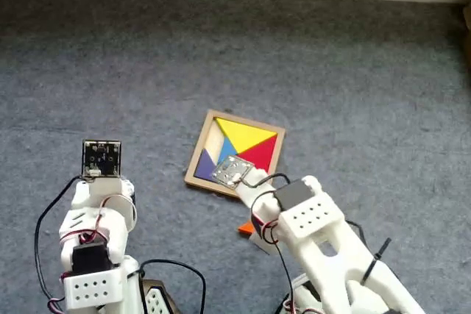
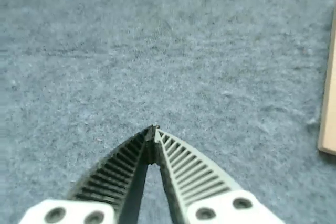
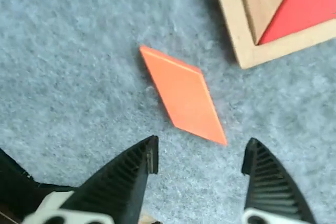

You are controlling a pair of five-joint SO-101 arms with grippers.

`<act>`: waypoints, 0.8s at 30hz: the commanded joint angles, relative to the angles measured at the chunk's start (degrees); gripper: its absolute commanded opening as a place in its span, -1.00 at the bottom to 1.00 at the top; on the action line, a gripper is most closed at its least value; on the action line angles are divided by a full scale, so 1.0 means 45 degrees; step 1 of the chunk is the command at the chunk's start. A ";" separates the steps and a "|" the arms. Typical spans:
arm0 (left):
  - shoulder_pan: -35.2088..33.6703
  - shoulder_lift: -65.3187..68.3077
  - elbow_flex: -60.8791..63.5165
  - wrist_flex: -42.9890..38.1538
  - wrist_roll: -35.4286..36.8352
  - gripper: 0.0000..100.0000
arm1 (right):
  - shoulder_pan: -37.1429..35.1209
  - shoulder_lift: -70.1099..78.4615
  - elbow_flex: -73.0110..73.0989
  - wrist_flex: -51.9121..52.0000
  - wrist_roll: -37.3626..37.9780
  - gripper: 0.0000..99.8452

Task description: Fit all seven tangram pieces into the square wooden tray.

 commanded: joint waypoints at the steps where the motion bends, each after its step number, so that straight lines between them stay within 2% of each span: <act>1: -0.0049 -0.0987 0.0283 0.0977 -0.0137 -0.98 | -0.0205 0.1006 -0.0811 -0.0518 -0.0117 -0.38; 9: -0.0049 -0.1065 0.0283 0.1211 -0.0156 -0.98 | -0.1534 0.2100 -0.0713 -0.2256 -0.0117 -0.38; 13: -0.0049 -0.1065 0.0283 0.2462 -0.0156 -0.98 | -0.1670 0.2491 -0.0694 -0.2510 -0.0117 -0.39; 19: -0.0127 -0.1065 0.0283 0.3810 -0.0156 -0.98 | -0.1670 0.3663 -0.0694 -0.3038 -0.0117 -0.70; 24: -0.0127 -0.1065 0.0283 0.4220 -0.0156 -0.98 | -0.1670 0.4444 -0.0752 -0.3155 -0.0117 -0.80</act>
